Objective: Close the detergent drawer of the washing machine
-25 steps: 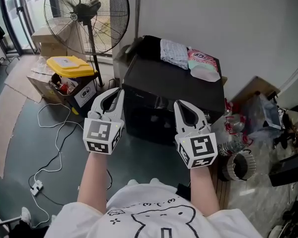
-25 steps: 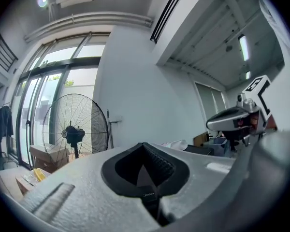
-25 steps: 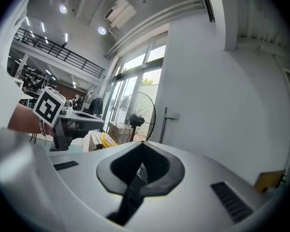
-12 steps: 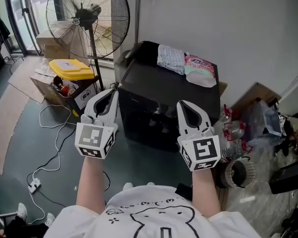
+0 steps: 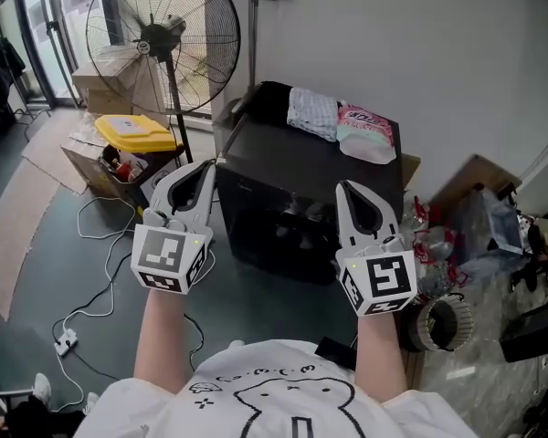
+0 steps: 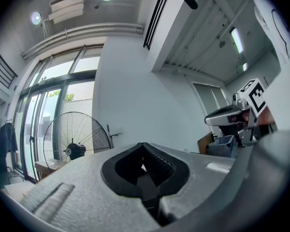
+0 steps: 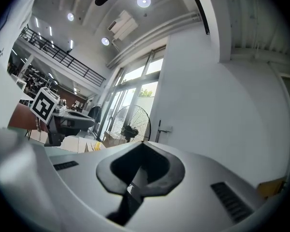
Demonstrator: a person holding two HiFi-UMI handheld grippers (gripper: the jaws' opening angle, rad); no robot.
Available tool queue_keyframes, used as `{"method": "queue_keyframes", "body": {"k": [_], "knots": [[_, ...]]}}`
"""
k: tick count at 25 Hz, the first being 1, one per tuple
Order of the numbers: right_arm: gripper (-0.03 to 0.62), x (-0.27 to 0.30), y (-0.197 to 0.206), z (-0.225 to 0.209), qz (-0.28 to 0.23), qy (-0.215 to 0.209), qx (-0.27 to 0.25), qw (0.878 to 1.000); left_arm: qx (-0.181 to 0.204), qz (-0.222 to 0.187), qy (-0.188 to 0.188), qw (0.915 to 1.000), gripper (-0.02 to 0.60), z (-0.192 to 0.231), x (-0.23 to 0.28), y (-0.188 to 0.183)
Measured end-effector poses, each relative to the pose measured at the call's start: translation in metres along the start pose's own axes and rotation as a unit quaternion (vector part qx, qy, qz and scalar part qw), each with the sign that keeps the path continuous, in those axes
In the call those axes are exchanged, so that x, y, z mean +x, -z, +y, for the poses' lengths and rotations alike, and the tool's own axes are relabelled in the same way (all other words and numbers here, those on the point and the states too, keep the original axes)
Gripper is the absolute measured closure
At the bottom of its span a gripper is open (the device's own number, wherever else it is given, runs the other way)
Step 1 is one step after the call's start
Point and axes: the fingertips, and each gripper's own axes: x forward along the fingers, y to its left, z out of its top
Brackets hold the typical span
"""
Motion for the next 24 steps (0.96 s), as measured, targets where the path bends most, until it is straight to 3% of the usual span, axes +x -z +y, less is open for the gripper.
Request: {"method": "queue_keyframes", "body": {"k": [24], "knots": [[0.595,-0.01,-0.005,-0.026,-0.019,0.01,0.007,1.0,-0.002,-0.008,-0.001,1.0,0.565,-0.019,0.011,-0.008]]}}
